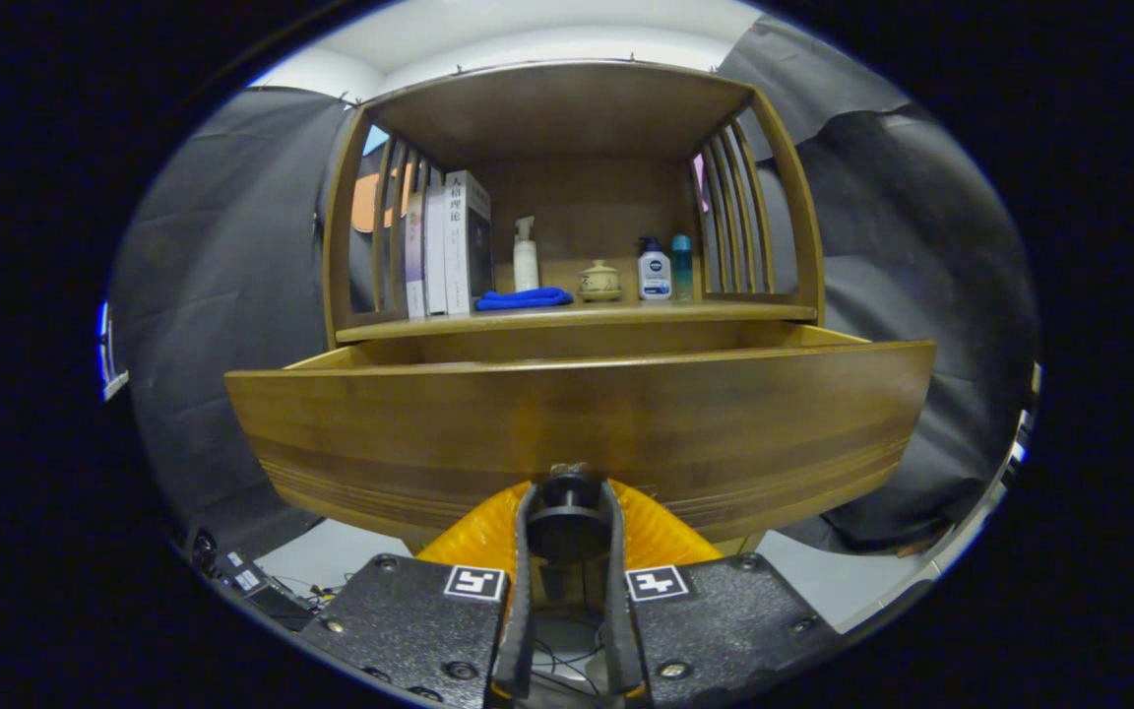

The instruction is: Pull open the drawer, take out the items inside it, and place them on the countertop above the cabinet.

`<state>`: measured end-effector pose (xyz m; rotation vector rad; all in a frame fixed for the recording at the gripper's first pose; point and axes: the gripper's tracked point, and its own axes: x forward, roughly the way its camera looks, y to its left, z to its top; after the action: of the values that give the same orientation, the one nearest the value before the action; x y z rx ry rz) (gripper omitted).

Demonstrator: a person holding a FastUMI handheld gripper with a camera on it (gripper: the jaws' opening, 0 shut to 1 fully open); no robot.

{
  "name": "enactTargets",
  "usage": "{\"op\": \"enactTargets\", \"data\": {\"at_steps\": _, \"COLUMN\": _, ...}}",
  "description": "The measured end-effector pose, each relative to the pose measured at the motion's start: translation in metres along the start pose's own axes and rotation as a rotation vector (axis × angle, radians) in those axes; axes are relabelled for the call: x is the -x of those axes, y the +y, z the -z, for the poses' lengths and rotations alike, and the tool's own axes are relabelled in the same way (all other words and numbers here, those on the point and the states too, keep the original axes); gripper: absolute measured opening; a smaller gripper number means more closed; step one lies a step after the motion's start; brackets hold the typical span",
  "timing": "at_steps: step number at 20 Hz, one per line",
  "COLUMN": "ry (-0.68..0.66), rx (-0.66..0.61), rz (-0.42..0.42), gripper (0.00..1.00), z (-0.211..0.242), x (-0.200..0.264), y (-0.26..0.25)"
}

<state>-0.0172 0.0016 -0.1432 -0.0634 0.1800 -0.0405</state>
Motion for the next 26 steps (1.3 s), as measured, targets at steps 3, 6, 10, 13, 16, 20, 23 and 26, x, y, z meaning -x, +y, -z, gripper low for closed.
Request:
{"op": "enactTargets", "data": {"at_steps": 3, "ry": -0.001, "rx": 0.001, "rz": 0.000, "gripper": 0.32, "z": 0.003, "x": 0.008, "y": 0.000}}
{"op": "enactTargets", "data": {"at_steps": 6, "ry": -0.008, "rx": 0.008, "rz": 0.002, "gripper": 0.32, "z": 0.003, "x": 0.011, "y": 0.000}}
{"op": "enactTargets", "data": {"at_steps": 10, "ry": -0.022, "rx": 0.013, "rz": -0.002, "gripper": 0.32, "z": 0.002, "x": 0.014, "y": 0.002}}
{"op": "enactTargets", "data": {"at_steps": 13, "ry": -0.030, "rx": 0.022, "rz": -0.002, "gripper": 0.53, "z": 0.001, "x": 0.012, "y": -0.002}}
{"op": "enactTargets", "data": {"at_steps": 16, "ry": -0.094, "rx": 0.042, "rz": 0.008, "gripper": 0.74, "z": -0.017, "x": 0.020, "y": -0.002}}
{"op": "enactTargets", "data": {"at_steps": 20, "ry": -0.189, "rx": 0.068, "rz": 0.031, "gripper": 0.83, "z": -0.051, "x": 0.043, "y": -0.004}}
{"op": "enactTargets", "data": {"at_steps": 23, "ry": -0.270, "rx": 0.037, "rz": 0.026, "gripper": 0.84, "z": -0.095, "x": 0.058, "y": -0.007}}
{"op": "enactTargets", "data": {"at_steps": 26, "ry": -0.284, "rx": 0.050, "rz": 0.010, "gripper": 0.84, "z": -0.134, "x": 0.056, "y": -0.007}}
